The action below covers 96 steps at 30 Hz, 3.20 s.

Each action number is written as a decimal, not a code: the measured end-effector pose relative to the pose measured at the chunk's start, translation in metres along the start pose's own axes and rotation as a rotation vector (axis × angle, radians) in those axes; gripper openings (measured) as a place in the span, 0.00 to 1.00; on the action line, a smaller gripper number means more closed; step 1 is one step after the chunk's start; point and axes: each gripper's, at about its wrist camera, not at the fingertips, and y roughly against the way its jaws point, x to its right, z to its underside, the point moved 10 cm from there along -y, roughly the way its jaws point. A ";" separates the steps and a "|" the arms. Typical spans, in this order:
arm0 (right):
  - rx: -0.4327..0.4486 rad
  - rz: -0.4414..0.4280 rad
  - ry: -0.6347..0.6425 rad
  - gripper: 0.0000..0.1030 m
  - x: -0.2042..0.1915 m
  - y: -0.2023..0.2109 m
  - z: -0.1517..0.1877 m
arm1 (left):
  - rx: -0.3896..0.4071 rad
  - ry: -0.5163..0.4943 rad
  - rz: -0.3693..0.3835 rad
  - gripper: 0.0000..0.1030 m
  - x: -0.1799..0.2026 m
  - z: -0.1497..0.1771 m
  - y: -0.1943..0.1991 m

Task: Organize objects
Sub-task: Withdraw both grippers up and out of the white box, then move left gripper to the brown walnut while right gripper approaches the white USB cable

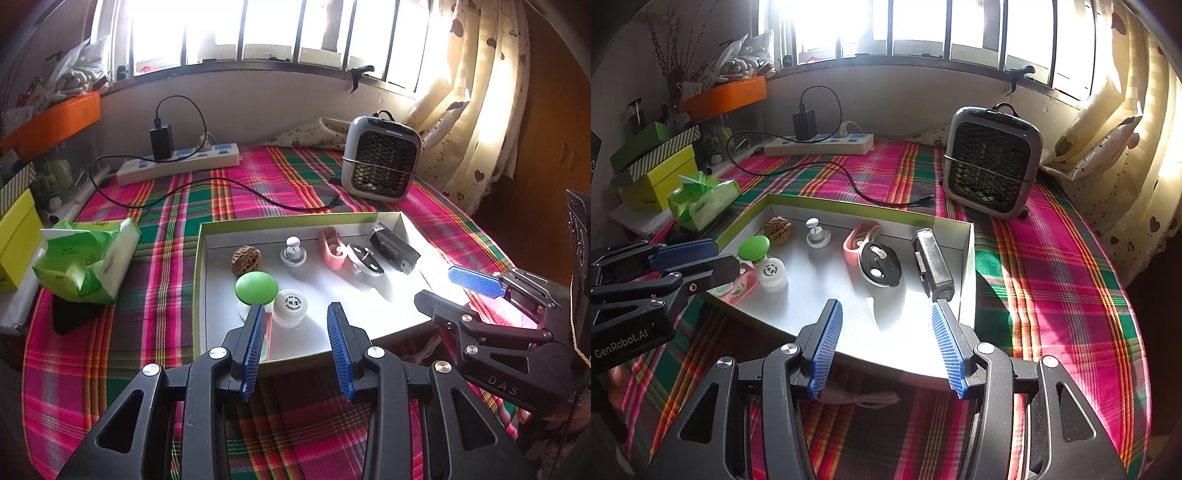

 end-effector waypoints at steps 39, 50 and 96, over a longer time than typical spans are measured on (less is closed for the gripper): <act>-0.035 -0.021 -0.084 0.50 0.020 0.013 0.045 | -0.152 -0.008 0.120 0.32 0.045 0.051 -0.031; -0.063 -0.066 -0.101 0.50 0.003 0.007 0.048 | -0.140 0.027 0.102 0.25 0.033 0.051 -0.028; -0.146 0.191 -0.215 0.57 0.023 0.023 0.079 | -0.125 0.077 0.138 0.25 0.015 0.058 -0.019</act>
